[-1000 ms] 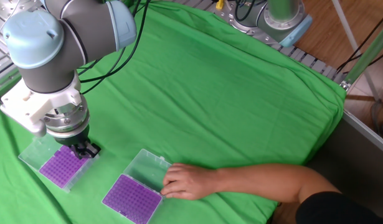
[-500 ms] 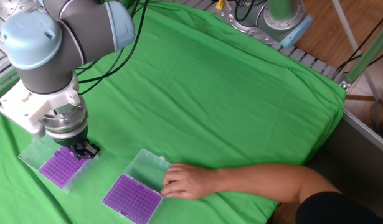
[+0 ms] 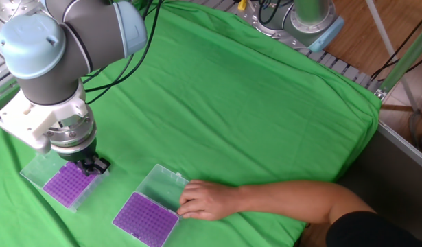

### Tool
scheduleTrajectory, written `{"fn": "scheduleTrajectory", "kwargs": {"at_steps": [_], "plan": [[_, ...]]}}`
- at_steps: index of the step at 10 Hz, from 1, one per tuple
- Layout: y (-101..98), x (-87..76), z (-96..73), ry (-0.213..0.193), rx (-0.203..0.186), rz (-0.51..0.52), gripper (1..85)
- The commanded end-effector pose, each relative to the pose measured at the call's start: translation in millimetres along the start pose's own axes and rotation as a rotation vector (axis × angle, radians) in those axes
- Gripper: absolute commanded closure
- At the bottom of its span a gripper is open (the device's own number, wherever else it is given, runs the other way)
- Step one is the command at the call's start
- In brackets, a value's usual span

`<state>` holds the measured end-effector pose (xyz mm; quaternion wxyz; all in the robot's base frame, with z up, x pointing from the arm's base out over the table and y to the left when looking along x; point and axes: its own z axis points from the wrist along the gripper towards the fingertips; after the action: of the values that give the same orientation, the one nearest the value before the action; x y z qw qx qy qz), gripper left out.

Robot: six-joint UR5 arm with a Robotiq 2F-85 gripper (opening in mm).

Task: Insert a small pipette tip into the holder for small pipette tips

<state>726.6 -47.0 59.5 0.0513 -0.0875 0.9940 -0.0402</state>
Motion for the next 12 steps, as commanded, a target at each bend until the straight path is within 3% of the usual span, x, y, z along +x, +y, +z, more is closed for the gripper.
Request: {"fn": "scheduleTrajectory", "kwargs": {"at_steps": [1,8,12], "plan": [[-3.4,-0.4,-2.6,0.008,0.003,-0.018,78.3],[-4.9,1.3,-3.7,0.018,-0.003,-0.042,72.0],[-7.1,12.3,-9.2,0.057,0.007,-0.015,74.3]]}}
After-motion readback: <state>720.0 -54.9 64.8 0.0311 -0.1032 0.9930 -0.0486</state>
